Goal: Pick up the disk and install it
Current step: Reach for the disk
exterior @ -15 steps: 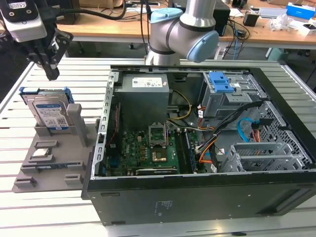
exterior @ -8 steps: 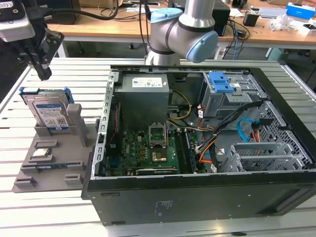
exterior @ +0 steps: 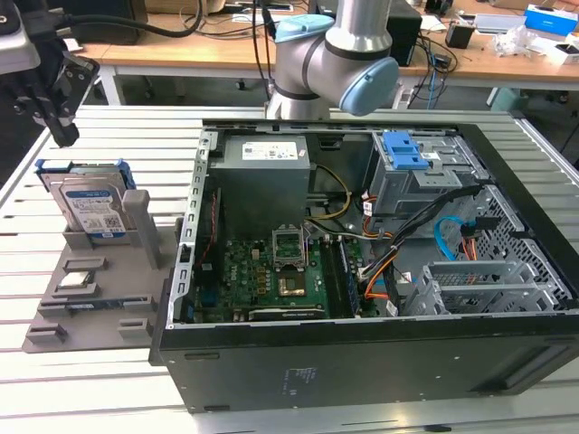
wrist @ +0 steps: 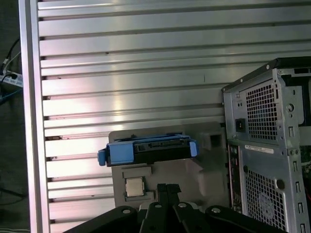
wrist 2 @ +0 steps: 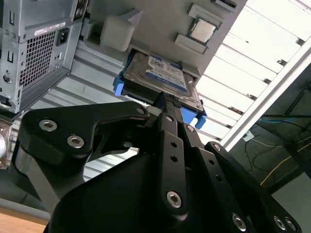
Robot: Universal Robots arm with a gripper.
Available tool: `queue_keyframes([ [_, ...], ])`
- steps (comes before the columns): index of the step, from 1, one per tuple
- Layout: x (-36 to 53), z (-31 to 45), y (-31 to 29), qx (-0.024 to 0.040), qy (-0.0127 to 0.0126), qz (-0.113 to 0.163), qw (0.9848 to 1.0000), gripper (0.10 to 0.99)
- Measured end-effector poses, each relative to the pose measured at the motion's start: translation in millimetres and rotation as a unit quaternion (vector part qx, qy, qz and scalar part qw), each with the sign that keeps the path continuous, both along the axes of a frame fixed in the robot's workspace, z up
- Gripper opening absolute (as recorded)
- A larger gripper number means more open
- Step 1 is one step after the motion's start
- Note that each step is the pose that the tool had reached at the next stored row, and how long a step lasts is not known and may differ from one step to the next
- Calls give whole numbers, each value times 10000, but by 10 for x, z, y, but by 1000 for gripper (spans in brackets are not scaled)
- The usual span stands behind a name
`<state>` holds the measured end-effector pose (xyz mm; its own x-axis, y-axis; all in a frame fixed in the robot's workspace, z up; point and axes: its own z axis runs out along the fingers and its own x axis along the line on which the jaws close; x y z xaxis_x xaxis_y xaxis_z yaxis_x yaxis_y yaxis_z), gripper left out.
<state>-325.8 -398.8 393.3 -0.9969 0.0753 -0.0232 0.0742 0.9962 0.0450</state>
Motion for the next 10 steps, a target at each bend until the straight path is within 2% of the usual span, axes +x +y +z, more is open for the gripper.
queue_keyframes([
  [2, -62, 0, 0, 0, 0, 0, 10000, 106],
  [10, -217, 0, 0, 0, 0, 1, 10000, 106],
])
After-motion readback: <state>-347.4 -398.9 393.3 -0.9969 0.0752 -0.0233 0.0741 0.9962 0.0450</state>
